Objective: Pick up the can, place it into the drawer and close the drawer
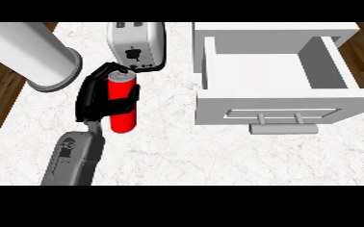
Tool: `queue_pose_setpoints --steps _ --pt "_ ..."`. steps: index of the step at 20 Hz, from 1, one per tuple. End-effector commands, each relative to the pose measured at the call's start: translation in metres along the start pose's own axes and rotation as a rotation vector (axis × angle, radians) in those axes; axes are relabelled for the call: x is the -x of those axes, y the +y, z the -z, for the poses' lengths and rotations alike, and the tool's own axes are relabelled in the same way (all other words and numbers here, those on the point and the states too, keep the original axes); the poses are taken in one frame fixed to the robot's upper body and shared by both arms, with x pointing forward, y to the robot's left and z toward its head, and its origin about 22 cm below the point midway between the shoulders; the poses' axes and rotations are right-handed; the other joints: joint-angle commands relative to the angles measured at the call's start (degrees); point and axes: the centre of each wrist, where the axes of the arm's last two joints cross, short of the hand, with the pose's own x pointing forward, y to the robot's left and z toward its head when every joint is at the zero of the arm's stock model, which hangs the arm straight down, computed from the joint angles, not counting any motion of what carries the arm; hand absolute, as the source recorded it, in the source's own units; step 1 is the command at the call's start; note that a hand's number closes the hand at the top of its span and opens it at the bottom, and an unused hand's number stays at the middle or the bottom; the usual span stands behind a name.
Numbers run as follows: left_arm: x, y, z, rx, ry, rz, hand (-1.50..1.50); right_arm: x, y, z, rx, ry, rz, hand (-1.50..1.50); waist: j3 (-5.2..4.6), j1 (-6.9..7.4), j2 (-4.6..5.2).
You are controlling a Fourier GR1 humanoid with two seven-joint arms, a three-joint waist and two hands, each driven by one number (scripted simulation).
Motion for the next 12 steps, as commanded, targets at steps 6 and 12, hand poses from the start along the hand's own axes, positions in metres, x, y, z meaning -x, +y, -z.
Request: queue_pose_setpoints --steps 6,12 --pt "-0.072 -0.07 0.024 0.098 -0.022 0.004 1.5 0.005 -0.003 -0.004 -0.004 0.005 0.004 -1.5 0.01 -0.15 -0.03" --pt "-0.127 -0.107 0.031 0.119 -0.06 0.033 1.5 0.005 -0.007 -0.012 0.017 -0.002 -0.004 -1.5 0.03 -0.14 -0.14"
